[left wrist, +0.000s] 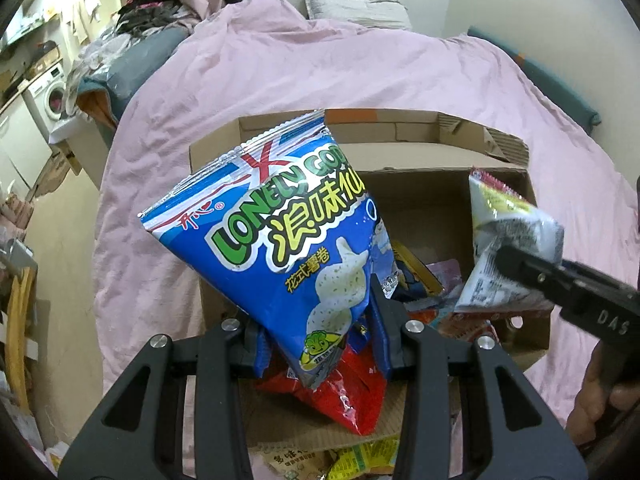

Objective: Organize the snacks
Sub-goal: 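Carry both bags over the box and open both grippers to drop them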

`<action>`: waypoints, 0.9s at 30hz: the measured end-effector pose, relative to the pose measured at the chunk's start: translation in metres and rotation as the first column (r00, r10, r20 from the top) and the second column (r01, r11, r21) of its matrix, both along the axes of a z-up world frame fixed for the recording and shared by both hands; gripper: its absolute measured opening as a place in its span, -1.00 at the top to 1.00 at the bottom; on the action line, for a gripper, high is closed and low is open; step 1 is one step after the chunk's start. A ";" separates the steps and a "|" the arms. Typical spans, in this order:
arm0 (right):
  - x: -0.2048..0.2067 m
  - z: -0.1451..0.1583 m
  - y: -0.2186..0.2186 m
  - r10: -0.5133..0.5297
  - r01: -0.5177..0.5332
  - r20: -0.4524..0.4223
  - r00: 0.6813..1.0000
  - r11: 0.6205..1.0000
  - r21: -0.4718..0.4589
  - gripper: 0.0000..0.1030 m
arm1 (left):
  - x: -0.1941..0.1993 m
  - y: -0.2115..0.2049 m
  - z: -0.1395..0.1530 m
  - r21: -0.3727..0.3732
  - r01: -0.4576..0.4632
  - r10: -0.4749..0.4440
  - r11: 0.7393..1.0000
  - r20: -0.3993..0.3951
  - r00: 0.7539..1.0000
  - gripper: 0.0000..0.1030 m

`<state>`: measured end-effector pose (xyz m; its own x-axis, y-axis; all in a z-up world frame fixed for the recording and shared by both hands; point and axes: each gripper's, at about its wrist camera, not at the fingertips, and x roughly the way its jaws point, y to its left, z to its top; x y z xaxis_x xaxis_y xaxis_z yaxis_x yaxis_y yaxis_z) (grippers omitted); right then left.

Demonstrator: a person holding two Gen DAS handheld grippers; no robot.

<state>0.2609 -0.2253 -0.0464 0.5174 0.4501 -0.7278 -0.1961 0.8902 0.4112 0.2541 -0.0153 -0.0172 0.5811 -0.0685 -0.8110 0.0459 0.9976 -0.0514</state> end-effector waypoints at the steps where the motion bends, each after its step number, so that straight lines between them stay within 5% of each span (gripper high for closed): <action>1: 0.001 -0.002 0.001 0.001 -0.001 -0.005 1.000 1.000 0.004 0.13 | 0.001 0.001 -0.001 -0.008 -0.003 0.003 1.000 -0.005 1.000 0.30; 22: 0.006 -0.010 0.006 0.011 -0.010 -0.044 0.999 1.000 0.017 0.08 | 0.001 0.002 -0.004 -0.064 0.003 -0.005 0.998 -0.030 1.000 0.26; 27: 0.006 -0.007 0.004 0.005 -0.004 -0.032 0.999 1.000 0.021 -0.23 | 0.000 0.000 -0.003 -0.062 0.002 -0.004 0.998 -0.032 0.999 0.16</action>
